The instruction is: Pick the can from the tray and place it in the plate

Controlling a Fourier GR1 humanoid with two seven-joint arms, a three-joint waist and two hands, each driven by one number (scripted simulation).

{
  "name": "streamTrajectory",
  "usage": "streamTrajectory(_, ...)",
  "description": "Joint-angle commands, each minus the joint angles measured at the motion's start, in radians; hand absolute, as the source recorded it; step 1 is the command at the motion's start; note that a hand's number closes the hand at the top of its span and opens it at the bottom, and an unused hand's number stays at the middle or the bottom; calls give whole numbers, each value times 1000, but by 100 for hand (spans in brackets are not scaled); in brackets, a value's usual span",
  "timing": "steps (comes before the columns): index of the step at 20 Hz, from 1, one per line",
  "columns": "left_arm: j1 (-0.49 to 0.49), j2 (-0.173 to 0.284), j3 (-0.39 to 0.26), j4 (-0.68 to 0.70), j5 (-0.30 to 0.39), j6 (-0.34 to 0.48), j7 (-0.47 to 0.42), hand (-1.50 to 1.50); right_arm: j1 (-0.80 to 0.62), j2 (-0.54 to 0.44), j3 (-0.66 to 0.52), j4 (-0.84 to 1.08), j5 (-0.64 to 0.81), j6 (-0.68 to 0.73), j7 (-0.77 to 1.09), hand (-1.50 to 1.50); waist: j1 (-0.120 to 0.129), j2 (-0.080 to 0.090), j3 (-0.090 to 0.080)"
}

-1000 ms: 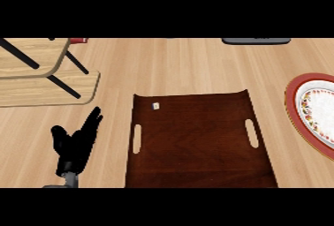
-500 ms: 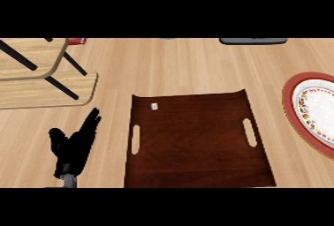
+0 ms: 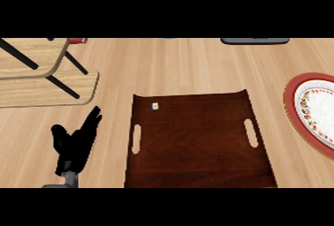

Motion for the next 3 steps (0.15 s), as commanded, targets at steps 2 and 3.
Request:
streamTrajectory(2, -38, -25, 6, 101, -3, -6, -10, 0, 89, 125, 65, -199, 73, -51, 79, -150, 1, 8, -4)
streamTrajectory(3, 17, -34, -26, -8, -13, 13, 53, 0, 126, 124, 38, -148, 36, 11, -7, -150, 4, 6, -4)
